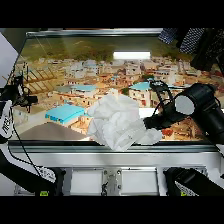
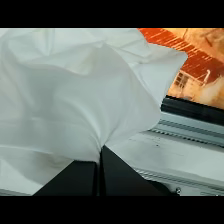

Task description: Fold the clothes and pants, and hang the long-sleeved shirts on hangers.

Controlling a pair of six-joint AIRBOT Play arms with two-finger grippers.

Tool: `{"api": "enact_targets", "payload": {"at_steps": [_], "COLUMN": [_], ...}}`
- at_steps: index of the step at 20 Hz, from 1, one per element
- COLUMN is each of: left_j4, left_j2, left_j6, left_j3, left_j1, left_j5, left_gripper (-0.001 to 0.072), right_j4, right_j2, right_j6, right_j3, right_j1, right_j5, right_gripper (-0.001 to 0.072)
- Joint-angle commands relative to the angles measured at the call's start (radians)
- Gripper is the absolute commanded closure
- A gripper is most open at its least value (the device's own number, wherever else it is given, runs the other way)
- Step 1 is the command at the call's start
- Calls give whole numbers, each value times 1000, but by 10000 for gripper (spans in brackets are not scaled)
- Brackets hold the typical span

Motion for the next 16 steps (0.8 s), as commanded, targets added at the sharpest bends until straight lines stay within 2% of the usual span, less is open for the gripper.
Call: {"api": "enact_targets", "payload": {"at_steps": [1,7,10,11,12,14,16], "left_j4": [8,8,-5,-43,-137,-404,-685], "left_j2": [80,291,389,425,465,537,599], "left_j6": [1,14,90,158,275,578,883], "left_j3": [3,3,3,3,3,3,3], "left_j1": [-1,-96,-183,-213,-241,-278,-294], "left_j5": [19,-36,-88,-111,-143,-238,-401], "left_gripper": [694,693,694,694,694,694,694], "right_j4": [0,0,0,0,0,0,0], "right_j2": [-1,-1,-1,-1,-1,-1,-1], "right_j6": [0,0,0,0,0,0,0], "right_j3": [0,0,0,0,0,0,0], "right_j1": [0,0,0,0,0,0,0], "right_j5": [0,0,0,0,0,0,0], "right_gripper": [693,693,693,693,693,693,693]}}
